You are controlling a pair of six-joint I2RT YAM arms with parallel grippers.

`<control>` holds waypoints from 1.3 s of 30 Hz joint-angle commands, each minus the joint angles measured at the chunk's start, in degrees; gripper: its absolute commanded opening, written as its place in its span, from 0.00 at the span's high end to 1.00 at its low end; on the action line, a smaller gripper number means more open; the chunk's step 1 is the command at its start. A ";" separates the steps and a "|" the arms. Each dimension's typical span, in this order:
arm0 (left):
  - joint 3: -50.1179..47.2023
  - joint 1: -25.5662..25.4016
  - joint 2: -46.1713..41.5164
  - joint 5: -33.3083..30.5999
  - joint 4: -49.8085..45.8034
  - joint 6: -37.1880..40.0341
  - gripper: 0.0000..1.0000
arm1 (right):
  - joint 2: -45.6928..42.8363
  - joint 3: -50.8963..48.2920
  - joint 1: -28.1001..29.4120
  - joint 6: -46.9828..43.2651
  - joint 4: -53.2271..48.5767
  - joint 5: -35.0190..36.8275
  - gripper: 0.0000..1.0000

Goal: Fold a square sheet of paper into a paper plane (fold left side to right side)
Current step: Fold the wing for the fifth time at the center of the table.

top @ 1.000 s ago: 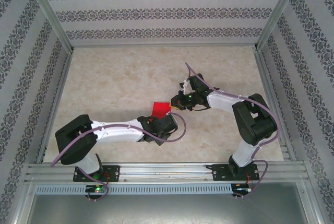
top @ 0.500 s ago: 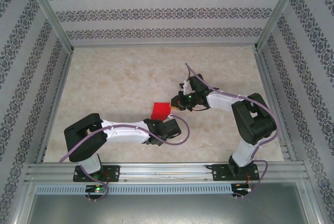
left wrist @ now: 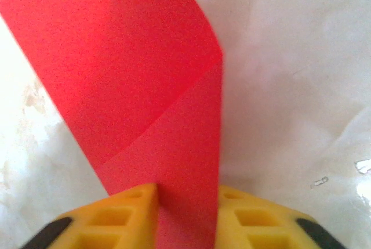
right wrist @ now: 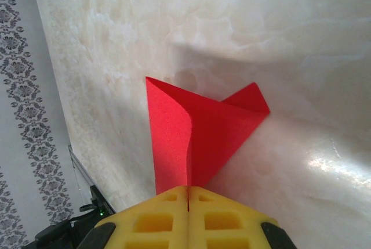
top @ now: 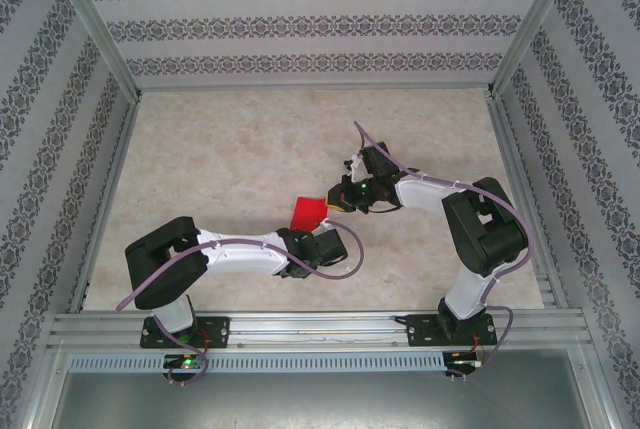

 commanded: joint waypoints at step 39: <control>-1.52 18.74 -4.64 51.64 11.75 -12.04 1.00 | -36.73 -27.97 -10.16 -4.85 -2.30 16.01 0.60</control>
